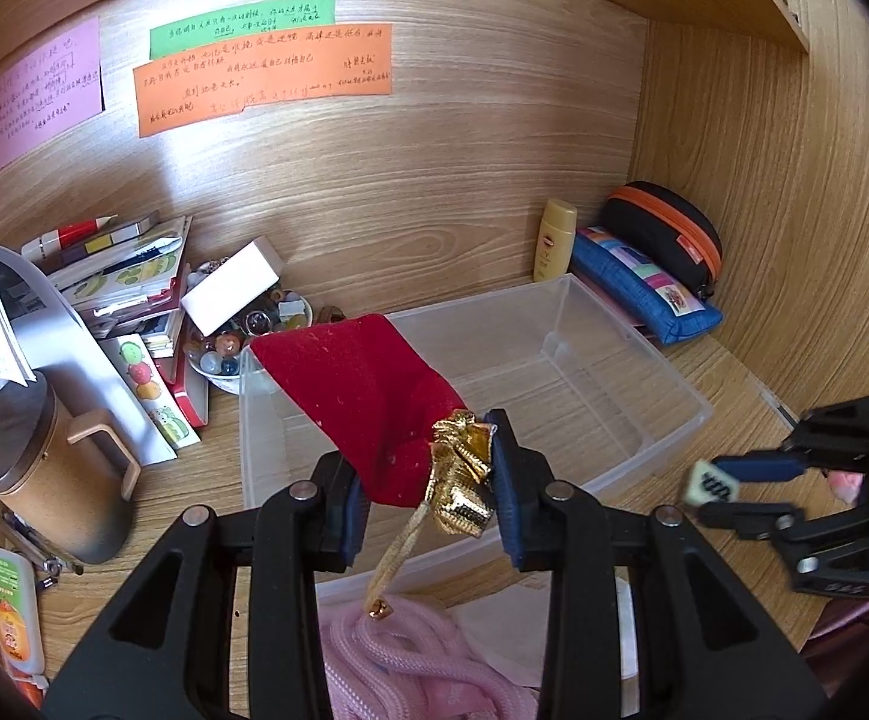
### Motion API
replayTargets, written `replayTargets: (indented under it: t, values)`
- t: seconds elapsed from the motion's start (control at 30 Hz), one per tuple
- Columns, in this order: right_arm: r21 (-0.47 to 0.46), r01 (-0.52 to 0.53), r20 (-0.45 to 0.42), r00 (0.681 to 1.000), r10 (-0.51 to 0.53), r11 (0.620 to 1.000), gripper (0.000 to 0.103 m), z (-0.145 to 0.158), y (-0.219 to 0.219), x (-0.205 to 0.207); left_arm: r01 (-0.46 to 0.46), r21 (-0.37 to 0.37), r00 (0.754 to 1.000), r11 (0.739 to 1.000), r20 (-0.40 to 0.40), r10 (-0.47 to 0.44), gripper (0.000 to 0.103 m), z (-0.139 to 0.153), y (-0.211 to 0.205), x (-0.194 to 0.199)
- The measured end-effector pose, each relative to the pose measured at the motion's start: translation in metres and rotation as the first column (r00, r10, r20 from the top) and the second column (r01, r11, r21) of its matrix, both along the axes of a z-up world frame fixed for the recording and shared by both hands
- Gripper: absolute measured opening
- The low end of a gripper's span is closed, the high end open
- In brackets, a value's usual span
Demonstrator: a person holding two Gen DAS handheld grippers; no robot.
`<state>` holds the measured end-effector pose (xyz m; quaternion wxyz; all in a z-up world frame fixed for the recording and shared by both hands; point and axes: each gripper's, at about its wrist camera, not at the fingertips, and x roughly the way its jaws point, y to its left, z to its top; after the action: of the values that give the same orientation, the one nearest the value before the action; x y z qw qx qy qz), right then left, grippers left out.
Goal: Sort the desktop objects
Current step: 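Lower the tile into the box with the right gripper while the left gripper releases the pouch there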
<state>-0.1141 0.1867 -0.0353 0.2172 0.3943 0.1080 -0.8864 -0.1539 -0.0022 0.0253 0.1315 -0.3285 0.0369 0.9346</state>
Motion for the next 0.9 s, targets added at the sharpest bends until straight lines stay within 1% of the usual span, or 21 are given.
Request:
replayTargets:
  t: [0.1, 0.3, 0.47, 0.67, 0.9]
  values:
    - [-0.008, -0.008, -0.046, 0.999, 0.008, 1.0, 0.022, 0.018, -0.004, 0.003, 0.0, -0.002, 1.0, 1.0, 0.004, 0.0, 0.034, -0.001, 0.0, -0.002]
    - [0.009, 0.014, -0.114, 0.993, -0.013, 1.0, 0.022, 0.037, -0.011, -0.016, 0.002, -0.01, 1.0, 1.0, 0.01, -0.002, 0.034, -0.002, -0.001, -0.005]
    - [0.014, 0.012, -0.116, 0.993, -0.01, 1.0, 0.022, 0.04, -0.017, -0.04, 0.005, -0.026, 1.0, 1.0, 0.009, -0.005, 0.034, -0.001, -0.002, -0.008]
    - [0.022, -0.008, -0.097, 0.995, 0.01, 1.0, 0.022, 0.033, -0.027, -0.064, 0.005, -0.051, 1.0, 0.999, 0.006, -0.005, 0.034, 0.002, -0.001, -0.016]
    - [0.026, -0.028, -0.056, 0.998, 0.029, 0.999, 0.022, 0.025, -0.036, -0.093, 0.021, -0.061, 0.999, 0.998, 0.049, -0.018, 0.034, -0.004, -0.004, -0.036]
